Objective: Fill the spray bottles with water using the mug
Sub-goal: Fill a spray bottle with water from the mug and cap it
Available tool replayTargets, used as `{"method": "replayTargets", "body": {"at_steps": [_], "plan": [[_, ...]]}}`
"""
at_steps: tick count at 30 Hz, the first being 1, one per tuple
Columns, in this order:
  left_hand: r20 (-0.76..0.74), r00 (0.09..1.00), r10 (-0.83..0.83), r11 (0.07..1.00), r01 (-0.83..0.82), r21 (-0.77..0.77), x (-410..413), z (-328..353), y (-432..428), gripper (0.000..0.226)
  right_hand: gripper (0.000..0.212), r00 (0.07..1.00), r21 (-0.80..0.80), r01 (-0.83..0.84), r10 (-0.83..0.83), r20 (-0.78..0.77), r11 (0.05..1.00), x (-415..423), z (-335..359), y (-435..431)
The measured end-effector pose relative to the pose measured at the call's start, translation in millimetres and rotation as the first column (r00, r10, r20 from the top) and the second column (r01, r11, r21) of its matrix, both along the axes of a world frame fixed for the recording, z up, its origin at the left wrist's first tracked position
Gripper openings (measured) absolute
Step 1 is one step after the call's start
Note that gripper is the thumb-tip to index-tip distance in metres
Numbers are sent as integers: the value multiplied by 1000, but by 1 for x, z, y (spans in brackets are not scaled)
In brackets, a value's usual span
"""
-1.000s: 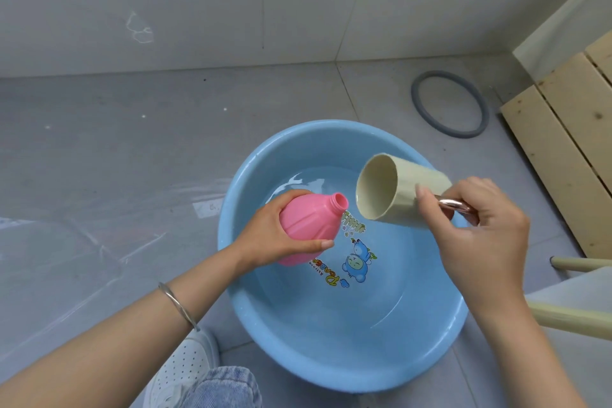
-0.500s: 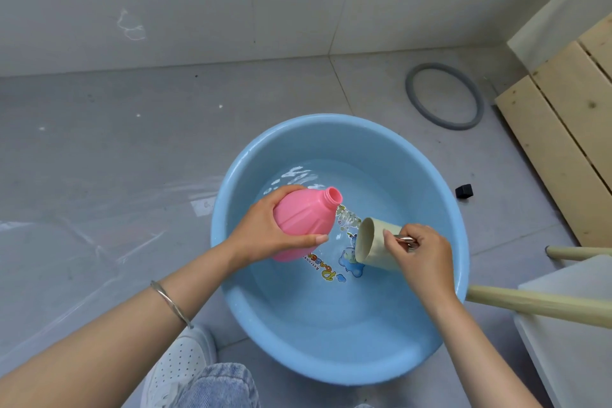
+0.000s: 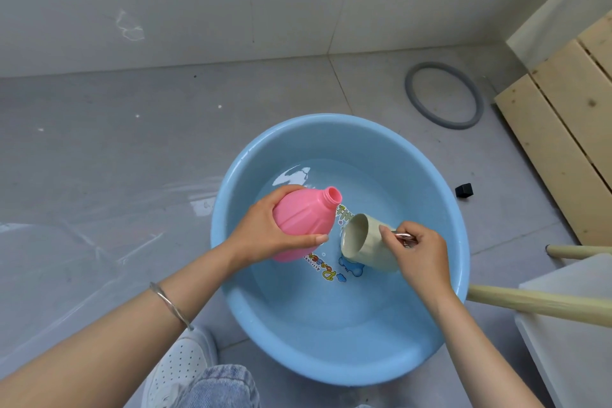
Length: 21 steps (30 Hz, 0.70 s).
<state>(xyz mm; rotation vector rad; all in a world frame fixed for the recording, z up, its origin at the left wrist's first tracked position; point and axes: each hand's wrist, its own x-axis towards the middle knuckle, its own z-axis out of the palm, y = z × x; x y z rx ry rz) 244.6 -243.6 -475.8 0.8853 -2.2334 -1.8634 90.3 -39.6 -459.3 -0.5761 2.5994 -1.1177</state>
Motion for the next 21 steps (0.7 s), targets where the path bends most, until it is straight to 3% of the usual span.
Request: {"method": "replayTargets", "body": {"at_steps": [4, 10, 16, 21], "plan": [[-8, 1000, 8, 1000, -8, -9, 0, 1, 0, 83, 45, 986, -184, 112, -85, 147, 977, -5, 18, 4], [-16, 1000, 7, 1000, -7, -9, -1, 0, 0, 85, 45, 985, -415, 158, -116, 124, 896, 1, 67, -1], [-21, 1000, 2, 1000, -2, -17, 1, 2, -1, 82, 30, 998, -413, 55, -62, -4, 909, 11, 103, -9], [-16, 1000, 0, 1000, -1, -29, 0, 2, 0, 83, 38, 995, -404, -17, -24, -95, 915, 19, 117, -18]]}}
